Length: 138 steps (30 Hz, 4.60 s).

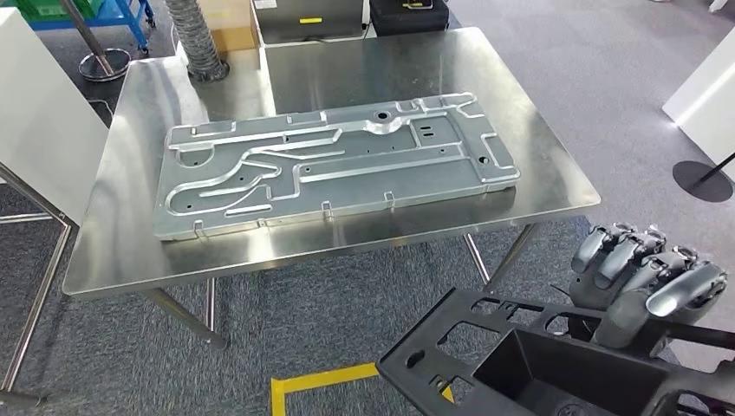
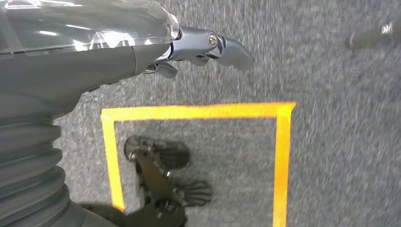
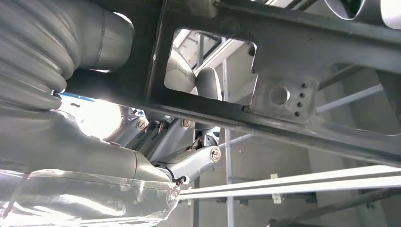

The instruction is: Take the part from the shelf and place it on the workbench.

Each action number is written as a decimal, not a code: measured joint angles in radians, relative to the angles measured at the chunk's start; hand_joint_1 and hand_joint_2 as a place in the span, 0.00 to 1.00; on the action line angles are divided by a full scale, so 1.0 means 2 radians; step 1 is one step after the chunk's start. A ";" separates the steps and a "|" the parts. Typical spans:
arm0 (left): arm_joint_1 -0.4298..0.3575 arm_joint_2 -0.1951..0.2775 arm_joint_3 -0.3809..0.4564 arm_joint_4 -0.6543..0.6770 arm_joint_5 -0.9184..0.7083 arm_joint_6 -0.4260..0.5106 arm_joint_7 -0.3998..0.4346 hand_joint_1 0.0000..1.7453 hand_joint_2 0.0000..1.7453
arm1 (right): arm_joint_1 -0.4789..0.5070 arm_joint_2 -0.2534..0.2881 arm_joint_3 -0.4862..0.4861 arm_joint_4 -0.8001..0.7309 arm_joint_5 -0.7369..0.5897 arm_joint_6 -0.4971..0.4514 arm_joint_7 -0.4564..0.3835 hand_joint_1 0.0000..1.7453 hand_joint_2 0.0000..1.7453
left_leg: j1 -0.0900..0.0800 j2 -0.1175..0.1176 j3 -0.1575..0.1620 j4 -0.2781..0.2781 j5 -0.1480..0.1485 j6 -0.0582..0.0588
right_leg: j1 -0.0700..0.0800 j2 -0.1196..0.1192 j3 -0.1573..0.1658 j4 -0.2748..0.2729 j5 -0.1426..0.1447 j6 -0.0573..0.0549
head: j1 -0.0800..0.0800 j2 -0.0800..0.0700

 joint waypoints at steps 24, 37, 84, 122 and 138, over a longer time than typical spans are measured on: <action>0.001 0.004 0.000 0.000 0.009 0.001 -0.007 0.00 1.00 | -0.001 0.008 -0.002 -0.002 -0.001 0.006 0.000 0.98 1.00 | 0.016 0.003 -0.066 0.004 0.052 -0.001 | -0.020 -0.001 -0.003 0.126 -0.100 0.034 | 0.000 0.000; 0.001 0.005 0.007 0.000 0.009 0.001 -0.010 0.00 1.00 | 0.000 0.015 -0.003 -0.008 0.012 -0.019 0.000 0.98 1.00 | 0.017 0.003 -0.119 0.142 -0.025 -0.029 | -0.014 -0.001 0.042 -0.003 -0.031 0.005 | 0.000 0.000; -0.034 0.006 -0.013 -0.001 -0.037 -0.017 -0.007 0.00 1.00 | -0.429 -0.220 0.030 0.639 0.555 -0.445 0.144 0.98 1.00 | 0.010 0.004 -0.077 0.006 0.059 0.006 | -0.021 0.000 -0.039 0.148 -0.089 0.040 | 0.000 0.000; -0.011 0.010 -0.009 0.000 -0.016 -0.010 -0.011 0.00 1.00 | -0.527 -0.077 0.225 0.908 0.737 -0.456 0.215 0.98 1.00 | 0.005 0.001 -0.082 0.011 0.059 0.001 | -0.004 -0.001 0.013 0.006 -0.014 0.011 | 0.000 0.000; -0.006 0.025 -0.008 0.000 -0.024 -0.003 -0.013 0.00 0.00 | -0.507 -0.067 0.218 0.925 0.726 -0.472 0.201 0.00 0.00 | 0.018 0.001 -0.073 0.012 0.051 -0.017 | -0.013 0.002 0.022 0.000 -0.015 0.022 | 0.000 0.000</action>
